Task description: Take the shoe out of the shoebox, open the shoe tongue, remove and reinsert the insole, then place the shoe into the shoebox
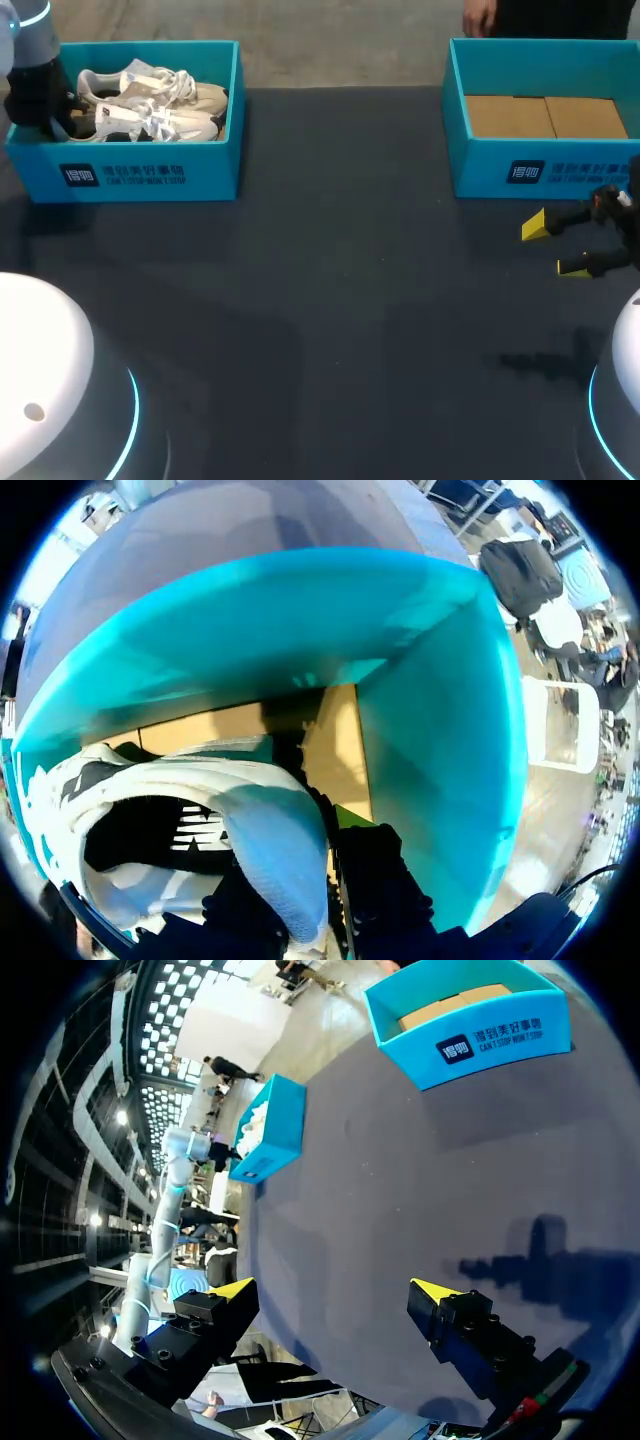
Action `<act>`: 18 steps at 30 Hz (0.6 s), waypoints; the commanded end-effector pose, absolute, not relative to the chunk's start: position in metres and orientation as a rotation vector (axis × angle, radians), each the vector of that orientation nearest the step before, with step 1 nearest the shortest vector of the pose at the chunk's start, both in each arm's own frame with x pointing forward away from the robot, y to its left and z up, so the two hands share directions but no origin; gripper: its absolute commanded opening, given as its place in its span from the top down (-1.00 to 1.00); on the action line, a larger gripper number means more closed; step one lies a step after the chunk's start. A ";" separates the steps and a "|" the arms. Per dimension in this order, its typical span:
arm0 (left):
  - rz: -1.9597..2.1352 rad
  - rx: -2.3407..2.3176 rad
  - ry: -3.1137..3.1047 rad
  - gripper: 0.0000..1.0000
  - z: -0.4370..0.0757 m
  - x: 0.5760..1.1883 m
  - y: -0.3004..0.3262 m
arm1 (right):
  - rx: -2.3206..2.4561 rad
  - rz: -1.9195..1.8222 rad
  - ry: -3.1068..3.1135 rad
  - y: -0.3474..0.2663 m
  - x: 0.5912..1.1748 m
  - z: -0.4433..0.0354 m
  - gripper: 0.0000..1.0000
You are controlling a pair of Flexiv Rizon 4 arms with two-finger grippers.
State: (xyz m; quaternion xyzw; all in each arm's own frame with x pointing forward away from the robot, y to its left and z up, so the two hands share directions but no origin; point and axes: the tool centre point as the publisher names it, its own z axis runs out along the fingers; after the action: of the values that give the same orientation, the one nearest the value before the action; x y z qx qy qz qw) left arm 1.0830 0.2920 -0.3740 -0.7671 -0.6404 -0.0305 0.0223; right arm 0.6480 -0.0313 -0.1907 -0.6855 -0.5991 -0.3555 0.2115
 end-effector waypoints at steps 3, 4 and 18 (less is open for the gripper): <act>-0.079 -2.411 -1.954 1.00 -0.358 1.076 0.294 | -2.019 -1.164 -1.624 -0.032 0.636 -0.188 -1.00; -0.092 -2.412 -1.953 1.00 -0.357 1.077 0.294 | -2.019 -1.164 -1.624 -0.032 0.636 -0.188 -1.00; -0.098 -2.216 -2.086 1.00 -0.326 1.076 0.293 | -2.019 -1.164 -1.624 -0.032 0.636 -0.188 -1.00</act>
State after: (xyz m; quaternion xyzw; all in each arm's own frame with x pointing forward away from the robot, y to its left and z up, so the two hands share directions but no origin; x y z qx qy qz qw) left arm 1.0757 0.2958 -0.3334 -0.7292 -0.6824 -0.0294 0.0411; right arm 0.6480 -0.0313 -0.1907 -0.6855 -0.5991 -0.3555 0.2115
